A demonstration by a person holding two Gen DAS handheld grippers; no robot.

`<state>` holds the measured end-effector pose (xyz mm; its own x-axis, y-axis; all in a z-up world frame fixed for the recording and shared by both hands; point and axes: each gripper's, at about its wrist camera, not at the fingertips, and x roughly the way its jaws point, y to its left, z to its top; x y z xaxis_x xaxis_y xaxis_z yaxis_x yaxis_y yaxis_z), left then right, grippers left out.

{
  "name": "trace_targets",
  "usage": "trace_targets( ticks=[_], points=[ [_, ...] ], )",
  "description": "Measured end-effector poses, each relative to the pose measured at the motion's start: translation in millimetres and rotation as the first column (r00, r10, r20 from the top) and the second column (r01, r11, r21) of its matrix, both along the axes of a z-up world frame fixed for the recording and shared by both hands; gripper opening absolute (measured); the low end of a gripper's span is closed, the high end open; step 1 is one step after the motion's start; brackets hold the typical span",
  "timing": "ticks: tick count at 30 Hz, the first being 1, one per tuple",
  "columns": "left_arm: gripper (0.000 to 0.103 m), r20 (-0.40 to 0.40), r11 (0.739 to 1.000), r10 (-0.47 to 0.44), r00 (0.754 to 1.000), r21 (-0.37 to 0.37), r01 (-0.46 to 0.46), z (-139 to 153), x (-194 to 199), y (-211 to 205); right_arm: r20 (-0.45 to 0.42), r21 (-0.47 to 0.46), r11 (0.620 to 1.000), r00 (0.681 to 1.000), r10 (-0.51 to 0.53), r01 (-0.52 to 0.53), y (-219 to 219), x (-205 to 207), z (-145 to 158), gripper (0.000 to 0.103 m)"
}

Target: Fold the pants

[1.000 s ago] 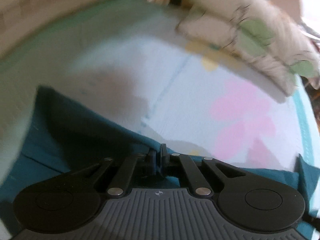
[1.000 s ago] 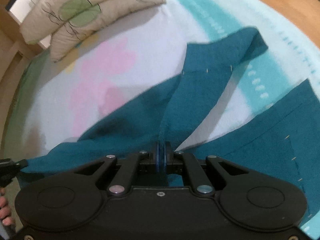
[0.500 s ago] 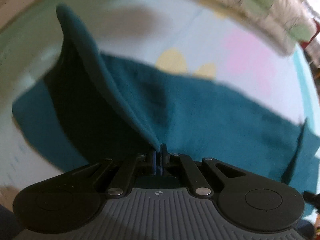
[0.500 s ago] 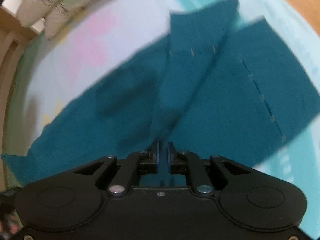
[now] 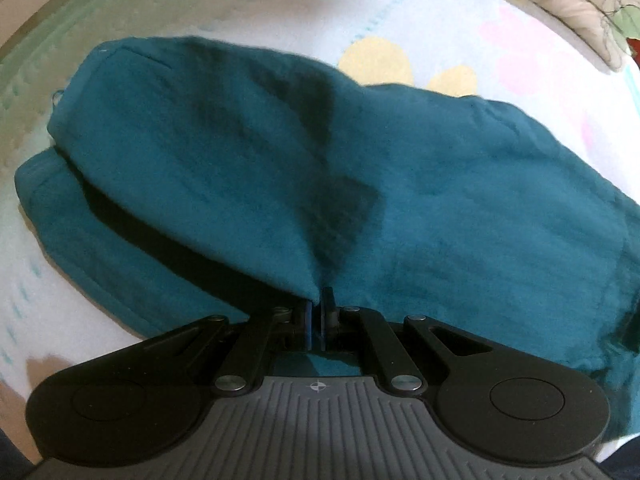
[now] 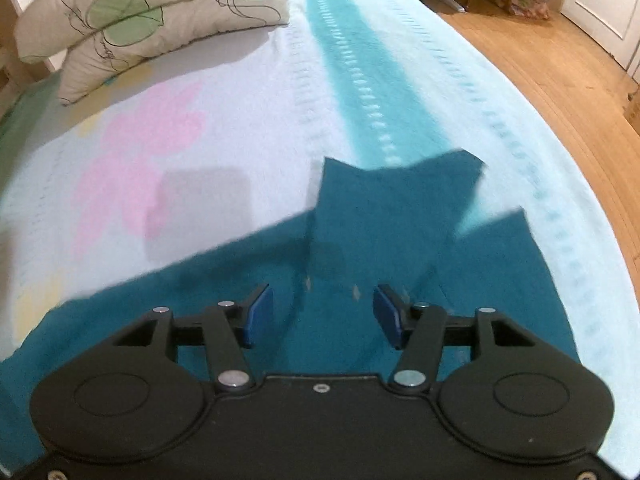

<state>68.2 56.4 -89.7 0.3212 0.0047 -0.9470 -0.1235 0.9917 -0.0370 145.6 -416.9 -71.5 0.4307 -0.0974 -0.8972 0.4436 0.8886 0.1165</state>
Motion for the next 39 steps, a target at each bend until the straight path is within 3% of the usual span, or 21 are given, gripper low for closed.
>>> trace_targets(
  ticks=[6,7,9,10,16,21,25,29,31,32,34,36,38,39],
  points=[
    [0.004,-0.011,1.0,-0.01,1.0,0.014,0.01,-4.5,3.1,-6.3,-0.079,-0.083,0.997,0.997,-0.011,0.005,7.8,34.1,-34.7,0.056],
    [0.004,-0.01,1.0,-0.012,1.0,0.016,0.012,-5.7,1.8,-4.2,-0.098,-0.09,0.996,0.995,-0.014,0.006,7.6,36.5,-39.6,0.052],
    [0.004,-0.007,1.0,-0.015,1.0,0.017,0.016,-5.1,3.0,-3.4,-0.134,-0.089,0.996,0.991,-0.013,0.001,5.7,35.4,-45.8,0.025],
    [0.003,-0.003,1.0,-0.018,1.0,0.018,0.018,-6.0,2.5,-5.6,-0.137,-0.071,0.997,0.991,-0.012,0.003,1.7,30.8,-46.2,0.006],
    [0.003,0.073,0.999,-0.038,0.997,0.031,0.035,11.7,-12.7,-8.9,0.025,0.036,0.995,0.995,-0.092,0.091,-35.2,-30.7,11.5,0.005],
    [0.003,0.158,0.997,-0.069,0.985,0.036,0.064,46.7,-18.4,-5.5,0.136,0.129,0.977,0.973,-0.185,0.168,-77.1,-108.8,54.1,0.004],
    [0.003,0.163,0.994,-0.111,0.98,0.022,0.109,59.1,-32.4,-2.6,0.126,0.14,0.961,0.959,-0.255,0.237,-96.7,-163.9,50.4,0.004],
    [0.003,0.117,0.989,-0.146,0.982,0.047,0.141,48.8,-36.5,-10.5,0.041,0.197,0.933,0.948,-0.314,0.301,-106.3,-198.7,13.3,0.004],
    [0.003,0.096,0.988,-0.146,0.985,0.063,0.14,42.1,-31.9,-13.3,0.016,0.28,0.906,0.942,-0.335,0.317,-112.5,-209.4,-8.4,0.007],
    [0.003,0.09,0.988,-0.144,0.985,0.064,0.139,41.4,-32.8,-12.1,0.024,0.32,0.89,0.937,-0.349,0.323,-115.4,-213.0,-14.5,0.016],
    [0.003,0.074,0.989,-0.135,0.988,0.063,0.13,36.2,-28.9,-14.2,0.052,0.359,0.872,0.926,-0.375,0.333,-121.3,-214.3,-22.7,0.018],
    [0.003,0.064,0.99,-0.125,0.99,0.074,0.121,33.2,-27.6,-14.0,0.063,0.376,0.865,0.922,-0.382,0.333,-124.7,-208.8,-26.3,0.027],
    [0.003,0.058,0.99,-0.116,0.992,0.083,0.111,30.0,-26.3,-15.4,0.076,0.381,0.865,0.921,-0.382,0.327,-128.2,-199.9,-32.2,0.055],
    [0.003,0.051,0.991,-0.107,0.993,0.084,0.103,27.6,-25.0,-15.7,0.075,0.378,0.863,0.918,-0.39,0.336,-129.9,-197.1,-35.9,0.058]
  ],
)
